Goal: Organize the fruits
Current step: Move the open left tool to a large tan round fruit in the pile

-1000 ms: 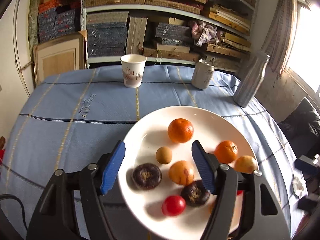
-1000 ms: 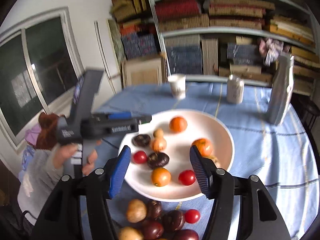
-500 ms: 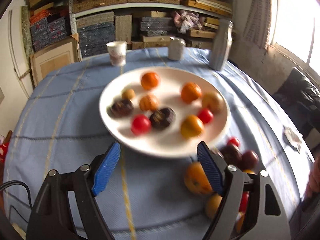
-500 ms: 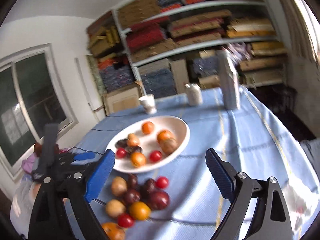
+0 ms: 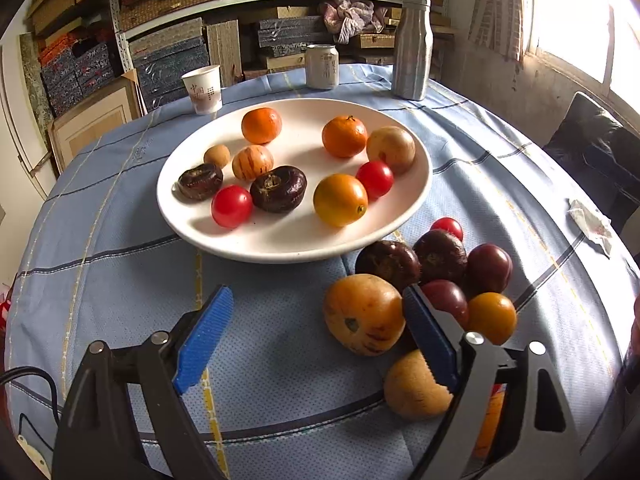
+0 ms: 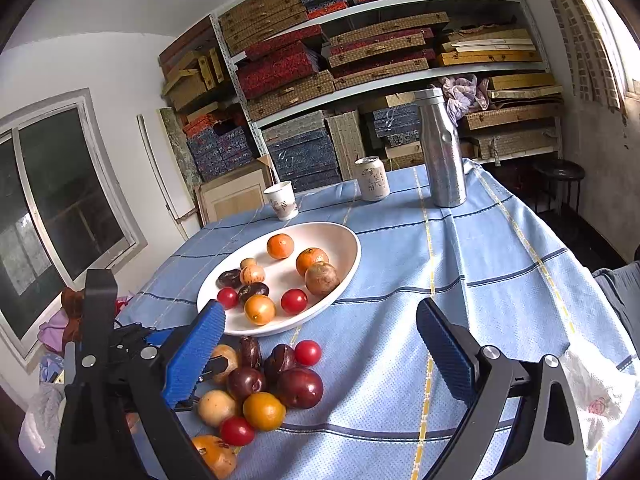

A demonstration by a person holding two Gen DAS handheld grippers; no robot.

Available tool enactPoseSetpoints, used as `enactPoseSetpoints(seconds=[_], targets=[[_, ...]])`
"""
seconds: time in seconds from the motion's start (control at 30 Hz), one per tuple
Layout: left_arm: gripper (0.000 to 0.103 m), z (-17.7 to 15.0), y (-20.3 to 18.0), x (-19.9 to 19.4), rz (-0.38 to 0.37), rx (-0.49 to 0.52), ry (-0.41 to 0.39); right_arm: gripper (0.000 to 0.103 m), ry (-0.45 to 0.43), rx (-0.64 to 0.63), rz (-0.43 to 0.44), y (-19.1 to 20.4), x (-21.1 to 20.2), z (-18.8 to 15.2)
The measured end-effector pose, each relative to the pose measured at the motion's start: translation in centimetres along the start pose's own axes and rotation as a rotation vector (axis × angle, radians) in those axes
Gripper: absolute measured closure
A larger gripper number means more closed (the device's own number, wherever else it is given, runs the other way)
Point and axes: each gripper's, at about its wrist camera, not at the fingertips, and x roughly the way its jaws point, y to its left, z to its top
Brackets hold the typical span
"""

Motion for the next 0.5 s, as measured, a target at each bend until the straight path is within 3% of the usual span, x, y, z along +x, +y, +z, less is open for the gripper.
enactPoseSetpoints(seconds=[0.3, 0.4, 0.5], targets=[[0.008, -1.2, 2.8, -1.5, 0.053, -0.040, -0.027, 0.006, 0.006, 0.005, 0.004, -0.1, -0.1, -0.1], [0.009, -2.1, 5.1, -2.2, 0.104, -0.097, -0.030, 0.006, 0.006, -0.002, 0.006, 0.0, -0.1, -0.1], [0.009, -3.1, 7.1, -3.0, 0.103, -0.167, -0.035, 0.005, 0.006, -0.001, 0.009, 0.0, -0.1, -0.1]])
